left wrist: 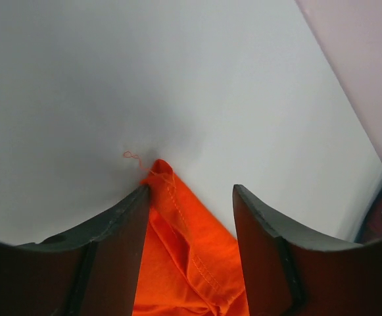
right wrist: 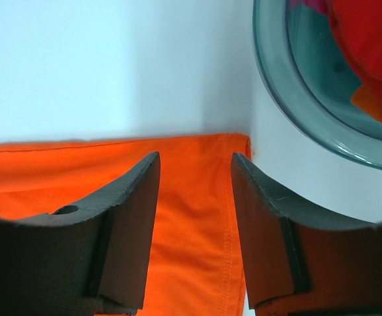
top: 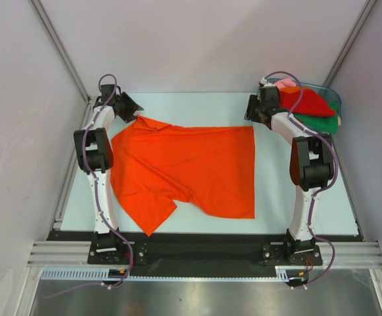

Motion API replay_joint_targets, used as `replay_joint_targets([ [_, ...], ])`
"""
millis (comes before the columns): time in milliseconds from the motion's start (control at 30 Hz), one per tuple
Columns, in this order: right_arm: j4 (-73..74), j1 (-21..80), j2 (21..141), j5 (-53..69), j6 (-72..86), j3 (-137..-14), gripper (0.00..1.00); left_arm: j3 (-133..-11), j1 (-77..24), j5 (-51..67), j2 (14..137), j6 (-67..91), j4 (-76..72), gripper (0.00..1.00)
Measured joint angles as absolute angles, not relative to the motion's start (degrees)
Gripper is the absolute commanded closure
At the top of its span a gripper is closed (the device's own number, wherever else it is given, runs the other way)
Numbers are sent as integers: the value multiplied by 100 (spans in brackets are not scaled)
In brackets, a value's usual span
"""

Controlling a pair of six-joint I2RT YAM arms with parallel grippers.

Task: Fold and stack the t-shirts
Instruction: Fold the tshirt

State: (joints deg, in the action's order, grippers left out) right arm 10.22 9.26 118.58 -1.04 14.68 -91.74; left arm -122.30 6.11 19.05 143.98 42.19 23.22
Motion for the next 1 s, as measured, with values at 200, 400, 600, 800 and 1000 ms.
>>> replay_joint_targets([
  [200, 987, 928, 11861, -95, 1446, -9174, 48, -12230, 613, 1798, 14479, 4268, 2316, 37],
  [400, 950, 928, 11865, -80, 1446, -9174, 47, -12230, 604, 1684, 14479, 4268, 2324, 48],
  [600, 930, 926, 11891, -78, 1446, -9174, 47, -12230, 596, 1568, 14494, 4254, 2357, 78],
  [800, 985, 965, 12116, -239, 1450, -9268, 52, -12230, 578, 1527, 14516, 4093, 2370, 100],
  [1000, 1452, 1275, 12735, -1253, 1511, -10049, 56, -12027, 493, 1256, 14136, 3887, 2471, 100],
])
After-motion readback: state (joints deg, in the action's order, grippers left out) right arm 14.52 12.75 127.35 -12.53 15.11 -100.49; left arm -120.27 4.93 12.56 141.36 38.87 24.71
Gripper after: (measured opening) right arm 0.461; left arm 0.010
